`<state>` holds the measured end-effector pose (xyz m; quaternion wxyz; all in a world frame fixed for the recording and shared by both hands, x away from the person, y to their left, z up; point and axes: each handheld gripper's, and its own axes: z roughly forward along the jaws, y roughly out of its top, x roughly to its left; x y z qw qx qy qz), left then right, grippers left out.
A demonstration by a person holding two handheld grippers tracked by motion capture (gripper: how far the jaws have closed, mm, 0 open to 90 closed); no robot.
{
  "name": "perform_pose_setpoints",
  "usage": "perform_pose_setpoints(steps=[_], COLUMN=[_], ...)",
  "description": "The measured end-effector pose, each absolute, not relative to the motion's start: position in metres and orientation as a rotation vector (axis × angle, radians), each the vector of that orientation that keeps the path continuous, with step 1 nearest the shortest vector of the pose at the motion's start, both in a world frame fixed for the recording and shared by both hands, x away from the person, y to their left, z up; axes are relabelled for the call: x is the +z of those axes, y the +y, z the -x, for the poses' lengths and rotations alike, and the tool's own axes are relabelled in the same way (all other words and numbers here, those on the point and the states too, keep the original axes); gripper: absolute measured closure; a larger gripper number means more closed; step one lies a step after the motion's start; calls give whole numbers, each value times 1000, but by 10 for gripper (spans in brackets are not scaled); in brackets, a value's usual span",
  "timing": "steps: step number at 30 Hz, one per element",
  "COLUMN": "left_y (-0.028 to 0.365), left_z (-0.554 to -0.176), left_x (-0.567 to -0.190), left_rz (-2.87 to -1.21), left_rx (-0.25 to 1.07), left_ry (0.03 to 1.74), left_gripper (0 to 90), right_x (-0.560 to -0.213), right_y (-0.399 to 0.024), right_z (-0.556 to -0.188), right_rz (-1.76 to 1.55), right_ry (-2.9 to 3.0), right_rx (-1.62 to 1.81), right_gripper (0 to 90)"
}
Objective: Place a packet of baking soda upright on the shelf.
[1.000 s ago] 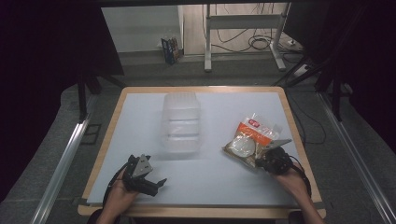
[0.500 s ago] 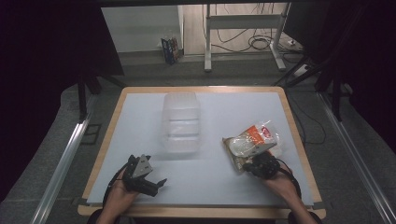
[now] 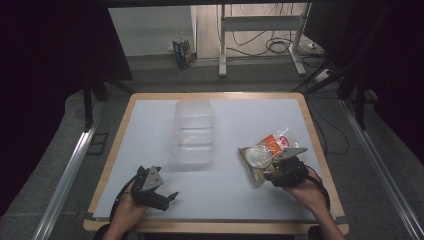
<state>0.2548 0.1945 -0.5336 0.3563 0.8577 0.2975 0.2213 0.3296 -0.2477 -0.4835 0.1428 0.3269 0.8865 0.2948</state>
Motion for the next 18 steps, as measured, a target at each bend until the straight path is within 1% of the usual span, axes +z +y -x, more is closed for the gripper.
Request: perform_pose_setpoints(steps=[1,2,5,7,8,9,14,18], left_y=[195,195,195,195,195,195,195,195], left_z=[-255,-255,-255,-255,-255,-255,-254,-255], left_x=[-534,-534,-533,-534,-534,-534,-534,-534], left_rz=[-2215,-2214,-2214,-2214,-2215,-2215,-2217,-2216], left_rx=[572,573,574,575,575,574,574,575], left_ry=[768,770,770,770,770,770,770,770], left_gripper=[0,0,0,0,0,0,0,0], right_x=[-483,-481,-479,-478,-476,-476,-476,-476], right_y=[-250,-254,-260,-263,-267,-269,-278,-284], right_z=[-331,-334,-338,-339,-341,-342,-347,-351], right_rz=[-947,-966,-992,-1002,-1022,-1025,-1031,-1056], right_ry=[2547,2529,2498,2487,2473,2465,2446,2434], right_rx=[851,868,875,881,890,895,917,953], right_gripper=[352,282,187,170,116,91,27,12])
